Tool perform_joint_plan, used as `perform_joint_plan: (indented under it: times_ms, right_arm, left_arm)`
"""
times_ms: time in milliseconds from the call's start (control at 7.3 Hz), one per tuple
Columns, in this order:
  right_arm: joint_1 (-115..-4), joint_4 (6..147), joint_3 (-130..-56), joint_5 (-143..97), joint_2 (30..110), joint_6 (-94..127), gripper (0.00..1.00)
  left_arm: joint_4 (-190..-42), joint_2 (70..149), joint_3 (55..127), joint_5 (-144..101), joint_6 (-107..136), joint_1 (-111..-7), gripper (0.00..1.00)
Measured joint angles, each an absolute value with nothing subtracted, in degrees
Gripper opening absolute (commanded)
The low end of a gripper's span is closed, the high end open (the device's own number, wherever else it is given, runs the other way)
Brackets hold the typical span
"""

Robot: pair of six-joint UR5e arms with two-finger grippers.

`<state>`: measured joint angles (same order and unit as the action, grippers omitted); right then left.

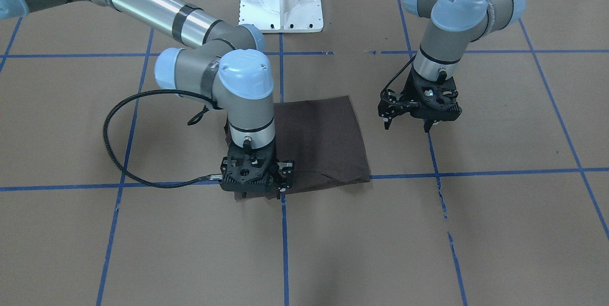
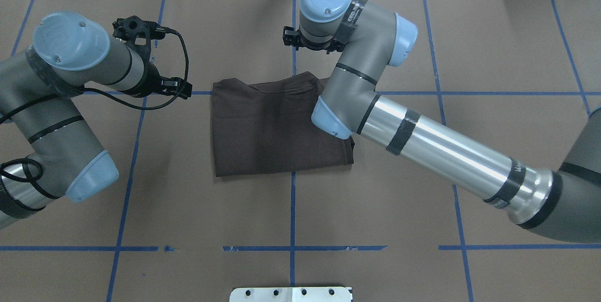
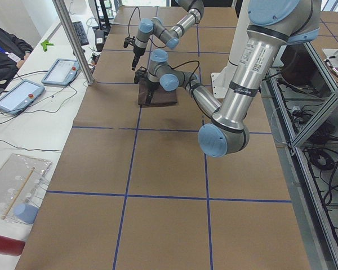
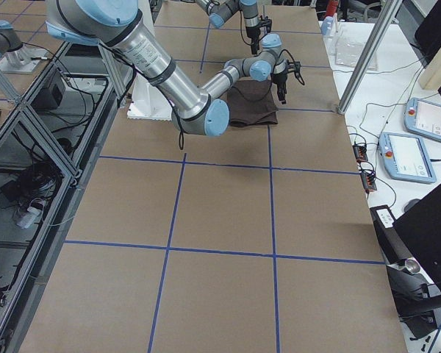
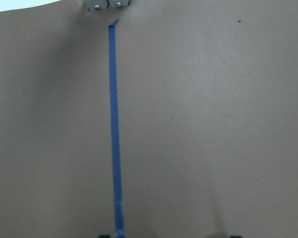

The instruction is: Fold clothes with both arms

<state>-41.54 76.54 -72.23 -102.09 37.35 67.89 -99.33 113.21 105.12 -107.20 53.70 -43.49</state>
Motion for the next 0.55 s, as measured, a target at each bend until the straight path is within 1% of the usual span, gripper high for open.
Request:
perform_joint_plan:
  times_ms: [137,274,411,548]
  right_arm:
    - [-44.07,79.34,-79.34,-106.18,42.43,63.16,1.0]
    - [-47.07,84.57,-88.01,-109.8,48.31,56.21,1.0]
    - [-50.46,89.87,-96.23,-113.28,54.41,48.88,1.0]
    - [-54.11,93.26,-102.69,-116.2,60.92,41.59,1.0]
  left_arm:
    - [-98.23,113.02,107.11,-107.17,53.23,-43.69,1.0]
    - [-95.4,112.14,110.39,-107.15,51.28,-44.35,1.0]
    - [-91.96,109.56,115.08,-107.16,46.83,-46.09,1.0]
    - [-89.86,105.94,118.95,-107.94,40.57,-49.44,1.0]
